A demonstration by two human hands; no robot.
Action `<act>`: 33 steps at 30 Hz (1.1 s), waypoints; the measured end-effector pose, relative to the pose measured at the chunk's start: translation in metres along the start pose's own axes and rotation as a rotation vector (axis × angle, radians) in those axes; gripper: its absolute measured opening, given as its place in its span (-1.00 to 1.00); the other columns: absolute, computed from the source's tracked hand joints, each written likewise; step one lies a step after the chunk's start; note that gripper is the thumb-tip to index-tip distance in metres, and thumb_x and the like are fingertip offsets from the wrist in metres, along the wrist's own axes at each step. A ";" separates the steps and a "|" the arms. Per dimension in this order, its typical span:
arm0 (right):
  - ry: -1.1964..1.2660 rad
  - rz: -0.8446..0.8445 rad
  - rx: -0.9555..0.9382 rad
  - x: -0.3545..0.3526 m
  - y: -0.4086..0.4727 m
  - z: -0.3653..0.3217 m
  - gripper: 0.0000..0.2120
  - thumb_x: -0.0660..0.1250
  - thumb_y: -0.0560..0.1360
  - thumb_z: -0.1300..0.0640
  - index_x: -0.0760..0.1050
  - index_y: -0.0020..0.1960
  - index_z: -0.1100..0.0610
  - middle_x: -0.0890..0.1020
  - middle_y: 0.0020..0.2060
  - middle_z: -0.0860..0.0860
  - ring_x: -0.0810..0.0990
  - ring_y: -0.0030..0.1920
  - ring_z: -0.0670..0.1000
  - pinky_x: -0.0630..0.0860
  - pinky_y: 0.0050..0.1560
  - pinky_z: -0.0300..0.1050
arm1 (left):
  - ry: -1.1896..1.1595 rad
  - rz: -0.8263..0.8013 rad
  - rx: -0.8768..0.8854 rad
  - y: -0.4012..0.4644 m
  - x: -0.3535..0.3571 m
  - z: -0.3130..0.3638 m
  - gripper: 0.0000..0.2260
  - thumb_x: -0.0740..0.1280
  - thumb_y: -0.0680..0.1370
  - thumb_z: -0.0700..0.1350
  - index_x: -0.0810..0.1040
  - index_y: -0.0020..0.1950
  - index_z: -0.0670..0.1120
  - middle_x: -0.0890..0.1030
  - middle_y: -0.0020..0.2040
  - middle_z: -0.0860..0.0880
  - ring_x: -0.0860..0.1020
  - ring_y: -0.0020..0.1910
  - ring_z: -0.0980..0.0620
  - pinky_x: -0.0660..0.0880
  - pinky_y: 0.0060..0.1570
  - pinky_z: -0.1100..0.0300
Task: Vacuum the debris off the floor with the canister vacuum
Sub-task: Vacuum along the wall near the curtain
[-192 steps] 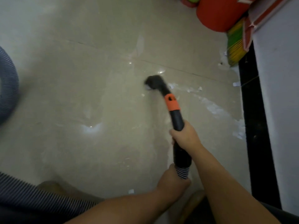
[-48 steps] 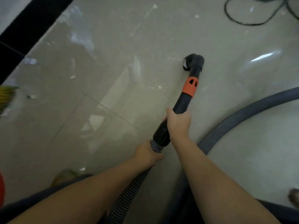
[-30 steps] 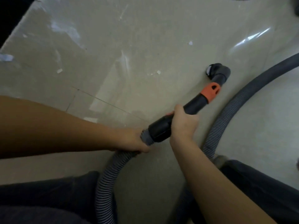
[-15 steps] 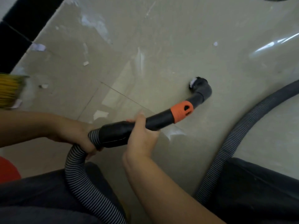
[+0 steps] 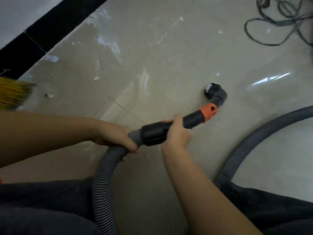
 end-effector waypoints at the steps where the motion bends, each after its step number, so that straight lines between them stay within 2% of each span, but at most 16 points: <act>1: 0.046 0.087 -0.060 -0.015 0.016 -0.015 -0.72 0.36 0.48 0.16 0.46 0.10 0.30 0.58 -0.07 0.14 0.60 -0.06 0.16 0.54 -0.03 0.01 | 0.026 -0.073 0.108 -0.065 0.041 0.066 -0.84 0.43 0.45 -0.18 0.49 -0.12 -0.22 0.55 -0.30 -0.17 0.54 -0.36 -0.03 0.59 -0.30 0.13; 2: 0.075 0.138 -0.105 -0.029 0.031 -0.030 -0.71 0.36 0.47 0.17 0.45 0.12 0.29 0.59 -0.09 0.14 0.61 -0.10 0.16 0.55 -0.03 0.03 | 0.087 -0.024 0.104 -0.087 0.060 0.129 -0.88 0.38 0.49 -0.23 0.46 -0.08 -0.21 0.54 -0.31 -0.15 0.53 -0.38 -0.02 0.57 -0.37 0.18; 4: 0.105 0.129 -0.160 -0.037 0.061 -0.051 -0.77 0.33 0.46 0.22 0.43 0.08 0.26 0.61 -0.27 0.10 0.61 -0.31 0.08 0.56 -0.15 0.01 | 0.122 0.059 0.152 -0.088 0.075 0.170 -0.86 0.39 0.48 -0.19 0.46 -0.04 -0.17 0.54 -0.31 -0.10 0.53 -0.42 0.02 0.54 -0.43 0.22; 6: 0.087 0.062 -0.208 -0.021 0.068 -0.058 -0.84 0.34 0.43 0.23 0.42 -0.03 0.23 0.61 -0.35 0.14 0.62 -0.35 0.12 0.61 -0.17 0.09 | 0.085 0.228 0.156 -0.076 0.076 0.164 -0.87 0.40 0.46 -0.15 0.48 -0.10 -0.12 0.55 -0.32 -0.08 0.53 -0.43 0.02 0.54 -0.40 0.21; 8: -0.034 -0.039 -0.256 0.001 0.068 -0.059 -0.77 0.38 0.34 0.16 0.48 -0.08 0.28 0.64 -0.23 0.25 0.66 -0.21 0.24 0.62 -0.14 0.18 | 0.062 0.341 0.108 -0.081 0.076 0.146 -0.89 0.40 0.44 -0.15 0.48 -0.19 -0.09 0.56 -0.33 -0.09 0.53 -0.41 -0.03 0.54 -0.32 0.15; 9: -0.111 -0.128 -0.270 0.011 0.061 -0.060 -0.71 0.39 0.33 0.15 0.50 -0.05 0.32 0.64 -0.21 0.27 0.66 -0.23 0.22 0.63 -0.19 0.10 | 0.064 0.376 0.105 -0.090 0.077 0.140 -0.88 0.40 0.44 -0.14 0.48 -0.22 -0.08 0.57 -0.33 -0.09 0.54 -0.40 -0.05 0.56 -0.28 0.11; 11: -0.182 -0.316 -0.260 0.031 0.043 -0.059 -0.80 0.36 0.39 0.22 0.47 -0.04 0.30 0.62 -0.30 0.23 0.62 -0.43 0.07 0.56 -0.41 -0.12 | 0.078 0.387 0.088 -0.100 0.077 0.131 -0.85 0.41 0.43 -0.14 0.46 -0.25 -0.10 0.56 -0.34 -0.09 0.54 -0.39 -0.04 0.58 -0.23 0.08; 13: -0.179 -0.370 -0.223 0.038 0.039 -0.055 -0.83 0.34 0.40 0.23 0.43 -0.04 0.23 0.61 -0.31 0.21 0.58 -0.47 0.04 0.56 -0.41 -0.15 | 0.136 0.365 0.069 -0.101 0.073 0.128 -0.86 0.41 0.44 -0.14 0.48 -0.17 -0.14 0.55 -0.29 -0.11 0.55 -0.34 -0.04 0.60 -0.17 0.06; 15: -0.119 -0.261 -0.220 0.019 0.056 -0.061 -0.68 0.36 0.31 0.11 0.46 0.01 0.25 0.65 -0.23 0.22 0.63 -0.35 0.13 0.64 -0.24 0.01 | 0.157 0.296 0.086 -0.094 0.074 0.146 -0.82 0.41 0.44 -0.15 0.51 -0.04 -0.19 0.56 -0.26 -0.12 0.57 -0.31 -0.05 0.60 -0.18 0.06; 17: -0.095 -0.025 -0.223 -0.024 0.083 -0.068 -0.56 0.37 0.24 0.02 0.50 0.03 0.27 0.67 -0.13 0.24 0.66 -0.16 0.22 0.62 -0.06 0.15 | 0.207 0.179 0.141 -0.073 0.088 0.173 -0.84 0.40 0.44 -0.16 0.50 -0.04 -0.16 0.55 -0.29 -0.09 0.56 -0.35 -0.03 0.59 -0.25 0.10; 20: -0.035 0.293 -0.185 -0.101 0.121 -0.079 -0.58 0.39 0.38 0.10 0.50 0.15 0.30 0.64 0.01 0.17 0.63 -0.02 0.19 0.57 0.08 0.14 | 0.425 0.098 0.245 -0.035 0.124 0.219 -0.83 0.40 0.45 -0.11 0.42 -0.07 -0.06 0.53 -0.23 -0.05 0.54 -0.29 -0.03 0.53 -0.32 0.18; 23: -0.013 0.391 -0.160 -0.152 0.151 -0.100 -0.54 0.37 0.42 0.15 0.42 0.27 0.29 0.59 0.11 0.17 0.60 0.05 0.20 0.56 0.13 0.11 | 0.577 0.170 0.369 -0.009 0.166 0.255 -0.76 0.39 0.46 -0.08 0.40 0.03 -0.07 0.49 -0.12 -0.05 0.50 -0.20 -0.04 0.39 -0.34 0.22; 25: -0.064 0.346 -0.191 -0.159 0.163 -0.114 -0.63 0.36 0.44 0.18 0.43 0.20 0.29 0.57 0.08 0.19 0.58 0.03 0.20 0.56 0.09 0.07 | 0.556 0.213 0.360 0.000 0.184 0.262 -0.73 0.38 0.45 -0.10 0.43 0.10 -0.12 0.49 -0.12 -0.06 0.51 -0.19 -0.06 0.40 -0.36 0.21; 28: -0.129 0.182 -0.288 -0.131 0.157 -0.119 -0.84 0.35 0.41 0.23 0.47 -0.05 0.28 0.60 -0.11 0.19 0.62 -0.13 0.19 0.57 -0.14 -0.03 | 0.495 0.299 0.330 -0.006 0.179 0.247 -0.73 0.38 0.45 -0.09 0.38 0.07 -0.06 0.47 -0.08 -0.04 0.53 -0.11 -0.06 0.41 -0.23 0.23; 31: -0.227 -0.072 -0.338 -0.086 0.145 -0.115 -0.77 0.35 0.42 0.26 0.46 0.04 0.32 0.60 -0.28 0.18 0.58 -0.46 0.01 0.47 -0.51 -0.27 | 0.469 0.344 0.317 -0.017 0.162 0.230 -0.66 0.38 0.46 -0.12 0.29 0.12 0.01 0.42 -0.05 0.02 0.43 -0.11 0.08 0.29 -0.32 0.37; 33: -0.270 -0.168 -0.347 -0.072 0.148 -0.122 -0.78 0.33 0.43 0.27 0.43 0.05 0.29 0.55 -0.34 0.12 0.52 -0.58 -0.10 0.39 -0.59 -0.32 | 0.505 0.359 0.290 -0.014 0.158 0.234 -0.63 0.38 0.45 -0.11 0.31 0.17 -0.02 0.44 -0.03 0.01 0.45 -0.10 0.06 0.35 -0.23 0.30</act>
Point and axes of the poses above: each hand's wrist, its own y-axis towards the middle knuckle, its own x-axis out of the palm, z = x × y, the point moved 6 cm from there along y, towards the middle knuckle
